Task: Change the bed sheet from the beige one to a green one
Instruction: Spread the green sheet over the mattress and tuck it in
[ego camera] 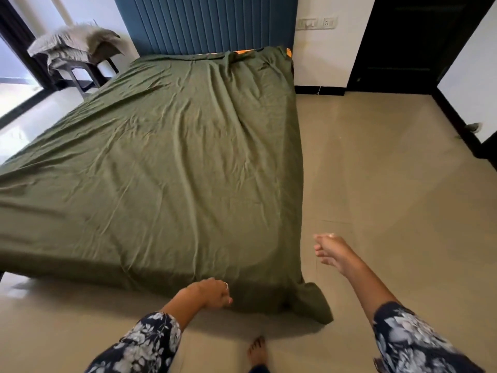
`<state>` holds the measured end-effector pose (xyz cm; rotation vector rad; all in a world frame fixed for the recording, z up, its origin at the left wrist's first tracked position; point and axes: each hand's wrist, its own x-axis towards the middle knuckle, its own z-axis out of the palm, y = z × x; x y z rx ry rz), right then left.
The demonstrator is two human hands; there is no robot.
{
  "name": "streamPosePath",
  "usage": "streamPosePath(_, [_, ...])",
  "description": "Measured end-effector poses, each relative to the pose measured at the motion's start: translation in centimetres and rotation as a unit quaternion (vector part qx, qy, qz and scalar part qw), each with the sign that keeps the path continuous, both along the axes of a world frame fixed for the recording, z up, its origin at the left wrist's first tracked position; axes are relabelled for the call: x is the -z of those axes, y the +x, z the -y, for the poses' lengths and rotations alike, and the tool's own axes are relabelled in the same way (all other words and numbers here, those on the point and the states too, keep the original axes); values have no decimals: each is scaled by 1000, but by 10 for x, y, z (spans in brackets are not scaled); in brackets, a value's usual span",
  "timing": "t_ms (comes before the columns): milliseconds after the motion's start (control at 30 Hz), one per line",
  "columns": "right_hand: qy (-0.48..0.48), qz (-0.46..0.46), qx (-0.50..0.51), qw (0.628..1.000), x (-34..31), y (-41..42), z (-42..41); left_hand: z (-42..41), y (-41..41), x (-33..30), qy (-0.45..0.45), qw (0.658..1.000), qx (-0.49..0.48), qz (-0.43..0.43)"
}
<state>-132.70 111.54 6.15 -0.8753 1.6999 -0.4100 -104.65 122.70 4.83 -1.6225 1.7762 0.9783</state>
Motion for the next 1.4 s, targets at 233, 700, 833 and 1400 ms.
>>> streamPosePath(233, [-27,-27,-202,979,-44,29,83,105,-4,-39,-46,997,-63,2])
streamPosePath(700, [-97,-33,-308,946,-92,-39,342,354,-89,-108,-190,960,-185,-85])
streamPosePath(833, [-169,-60,-363,915,-117,-66,439,444,-132,-128,-246,937,-239,-65])
streamPosePath(1400, [-233,-133,-473,839,-129,-131,743,722,-210,-117,-163,951,-263,-19])
